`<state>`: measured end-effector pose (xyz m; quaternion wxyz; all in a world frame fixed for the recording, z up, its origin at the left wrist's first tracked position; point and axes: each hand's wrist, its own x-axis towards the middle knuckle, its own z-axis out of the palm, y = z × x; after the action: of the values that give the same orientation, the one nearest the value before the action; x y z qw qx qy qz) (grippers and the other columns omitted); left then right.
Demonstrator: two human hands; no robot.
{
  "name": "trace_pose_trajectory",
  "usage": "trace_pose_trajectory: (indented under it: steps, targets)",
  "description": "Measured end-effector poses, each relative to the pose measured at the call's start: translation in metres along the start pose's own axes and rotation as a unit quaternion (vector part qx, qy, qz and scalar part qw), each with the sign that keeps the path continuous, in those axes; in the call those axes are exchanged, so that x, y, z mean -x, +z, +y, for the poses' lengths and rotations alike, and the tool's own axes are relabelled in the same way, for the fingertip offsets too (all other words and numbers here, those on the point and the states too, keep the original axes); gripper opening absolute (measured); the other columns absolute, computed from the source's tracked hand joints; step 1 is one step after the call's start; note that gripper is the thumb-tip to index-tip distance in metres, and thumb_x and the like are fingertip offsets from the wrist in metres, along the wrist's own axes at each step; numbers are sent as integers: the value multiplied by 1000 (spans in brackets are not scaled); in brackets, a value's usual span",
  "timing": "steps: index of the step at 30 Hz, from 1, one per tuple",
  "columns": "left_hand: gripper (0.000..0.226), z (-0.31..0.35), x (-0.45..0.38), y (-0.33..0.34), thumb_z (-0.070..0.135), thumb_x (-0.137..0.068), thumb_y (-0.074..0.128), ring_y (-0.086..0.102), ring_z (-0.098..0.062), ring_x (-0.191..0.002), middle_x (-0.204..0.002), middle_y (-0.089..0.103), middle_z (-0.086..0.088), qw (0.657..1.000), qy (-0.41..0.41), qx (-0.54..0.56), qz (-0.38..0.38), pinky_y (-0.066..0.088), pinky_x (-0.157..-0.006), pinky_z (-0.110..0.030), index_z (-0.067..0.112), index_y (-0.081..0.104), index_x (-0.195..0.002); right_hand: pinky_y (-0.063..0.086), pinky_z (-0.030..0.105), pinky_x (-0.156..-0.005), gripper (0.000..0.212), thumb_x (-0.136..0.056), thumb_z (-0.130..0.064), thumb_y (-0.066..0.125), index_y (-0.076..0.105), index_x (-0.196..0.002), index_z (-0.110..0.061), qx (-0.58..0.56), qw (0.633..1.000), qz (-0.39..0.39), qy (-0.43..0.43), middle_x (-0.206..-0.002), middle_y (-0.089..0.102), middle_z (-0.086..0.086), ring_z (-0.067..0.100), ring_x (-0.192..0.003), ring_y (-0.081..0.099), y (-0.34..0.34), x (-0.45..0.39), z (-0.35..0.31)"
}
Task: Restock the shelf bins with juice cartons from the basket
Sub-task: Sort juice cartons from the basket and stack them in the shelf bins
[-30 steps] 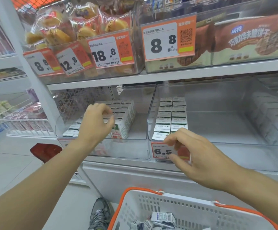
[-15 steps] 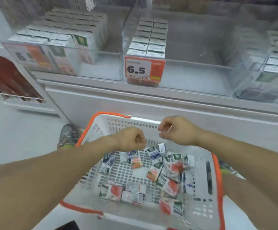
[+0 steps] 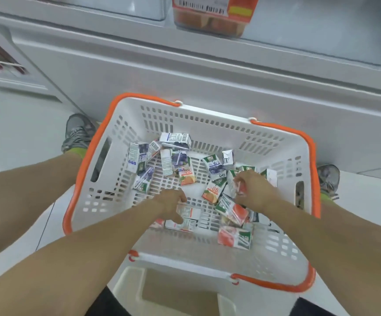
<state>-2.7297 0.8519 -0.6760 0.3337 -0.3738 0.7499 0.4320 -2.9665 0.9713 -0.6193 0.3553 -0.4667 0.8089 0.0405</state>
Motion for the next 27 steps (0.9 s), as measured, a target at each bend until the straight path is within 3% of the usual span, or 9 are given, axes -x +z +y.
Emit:
trace_pose_trajectory:
  steps: [5,10,13,16,18,19,21,23,27]
  targets:
    - [83,4,-16,11,41,-63,91,51,-23,-120,-135,53,-2,997,15,-69,-3,44,-100,-36,20,51,-134,53,39,-91,73,-67,-28,89,53,-130,-23,53,999,-12,0,-122,58,-1,23,-109,59,-2,-14,12]
    - [75,0,-26,5,31,-63,93,55,-23,-118,-131,57,-1,1000,0,-7,-18,48,-100,-37,17,58,-127,52,33,-84,49,-74,-21,85,60,-115,-18,92,995,-23,-41,-108,64,1,22,-100,61,-9,-28,15]
    - [69,-4,-30,1,37,-70,88,55,-21,-119,-131,58,-1,1000,-1,21,-10,44,-102,-31,15,59,-128,50,29,-82,37,-80,-16,81,61,-111,-23,48,997,-42,-36,-98,65,-2,16,-83,57,-15,-29,19]
    - [71,-7,-31,-8,48,-77,79,62,-18,-101,-113,67,-1,995,-24,96,-14,48,-97,-32,13,58,-134,45,20,-72,43,-89,-1,68,63,-124,-26,-10,999,-25,-27,-115,67,4,11,-77,56,-15,-27,24]
    - [64,-5,-23,-19,50,-82,74,66,-17,-87,-97,72,-4,981,-34,187,-34,53,-94,-35,11,60,-130,42,15,-65,54,-91,7,56,59,-134,-26,-8,999,-34,-28,-131,62,8,12,-83,60,-11,-25,22]
    - [60,-2,-16,-27,51,-84,72,68,-19,-86,-96,72,-6,969,-36,239,-45,56,-92,-36,12,61,-128,46,17,-68,56,-91,6,54,57,-137,-25,-14,999,-41,-29,-137,59,9,14,-86,62,-9,-24,19]
    - [55,3,3,-44,50,-85,69,71,-24,-89,-103,70,-9,937,-34,339,-81,57,-92,-39,14,60,-126,49,27,-86,55,-87,-10,63,52,-139,-24,-9,998,-52,-27,-138,55,10,14,-92,61,-1,-22,14]
    - [54,10,22,-59,49,-87,67,71,-30,-98,-112,69,-12,905,-24,412,-101,53,-98,-43,13,59,-127,47,35,-92,57,-82,-27,73,50,-134,-27,13,999,-35,-13,-126,55,9,23,-104,59,8,-21,8]
    - [57,24,58,-85,43,-89,62,70,-32,-105,-119,68,-22,887,8,452,-92,51,-97,-38,1,60,-127,52,39,-89,45,-89,-8,59,54,-130,-26,43,999,13,8,-124,60,9,30,-110,60,9,-19,-2]
